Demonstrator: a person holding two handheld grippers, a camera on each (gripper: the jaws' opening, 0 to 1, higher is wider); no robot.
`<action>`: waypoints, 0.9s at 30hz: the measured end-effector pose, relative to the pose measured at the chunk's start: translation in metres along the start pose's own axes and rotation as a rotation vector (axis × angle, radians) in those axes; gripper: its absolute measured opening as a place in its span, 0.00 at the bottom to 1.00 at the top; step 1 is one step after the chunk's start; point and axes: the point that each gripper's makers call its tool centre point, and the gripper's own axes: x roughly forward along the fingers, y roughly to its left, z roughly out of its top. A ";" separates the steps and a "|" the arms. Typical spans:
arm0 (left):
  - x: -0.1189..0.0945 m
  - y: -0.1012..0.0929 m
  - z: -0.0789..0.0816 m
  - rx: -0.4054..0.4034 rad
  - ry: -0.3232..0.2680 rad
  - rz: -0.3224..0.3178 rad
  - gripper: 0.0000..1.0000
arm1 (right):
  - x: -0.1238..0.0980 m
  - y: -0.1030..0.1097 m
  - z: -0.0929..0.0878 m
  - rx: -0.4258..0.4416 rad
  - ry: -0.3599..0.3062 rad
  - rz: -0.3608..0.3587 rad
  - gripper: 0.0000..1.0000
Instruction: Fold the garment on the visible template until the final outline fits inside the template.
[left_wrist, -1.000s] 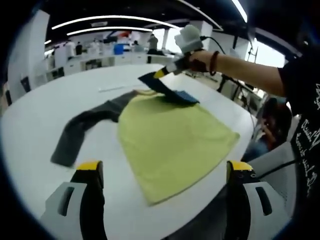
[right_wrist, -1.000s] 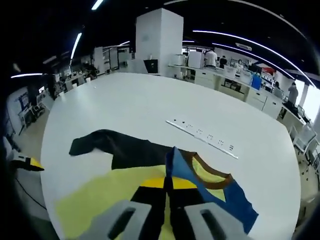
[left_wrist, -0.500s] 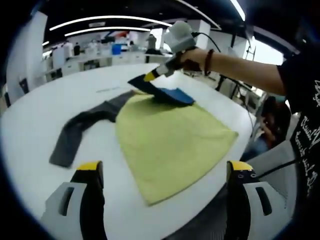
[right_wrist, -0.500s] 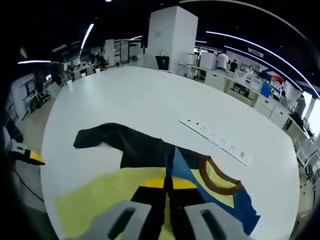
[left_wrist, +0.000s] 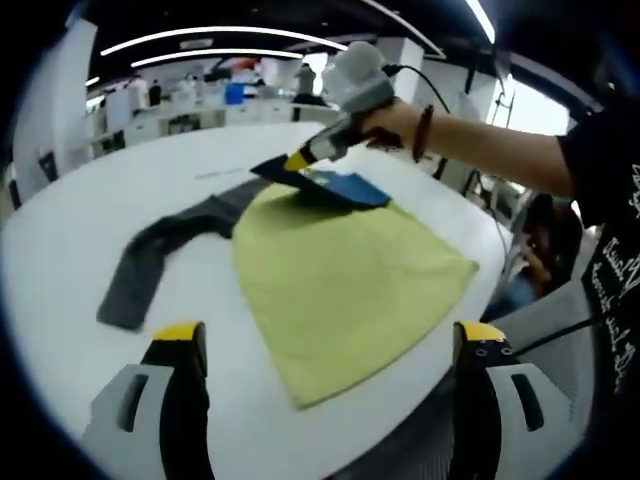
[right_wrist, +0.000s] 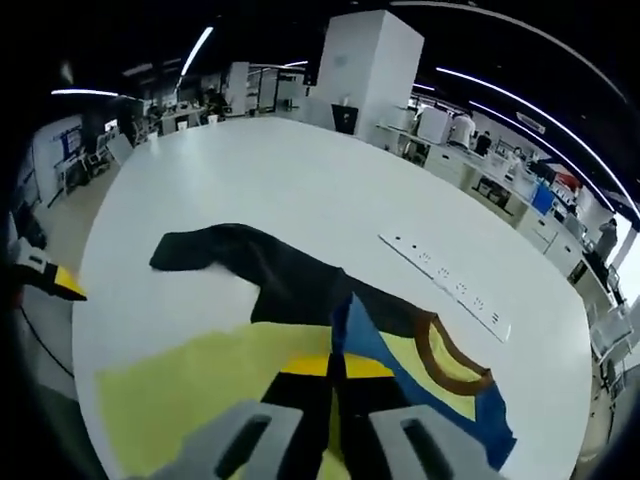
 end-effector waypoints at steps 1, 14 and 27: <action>0.000 0.000 0.001 -0.002 -0.001 0.000 0.99 | 0.001 0.003 -0.001 -0.010 -0.002 0.004 0.00; 0.003 -0.002 -0.002 -0.009 0.011 -0.002 0.99 | 0.014 0.023 -0.020 -0.191 0.010 -0.021 0.00; 0.002 0.000 0.004 -0.016 -0.008 0.003 0.99 | 0.036 0.044 -0.044 -0.111 0.034 0.042 0.00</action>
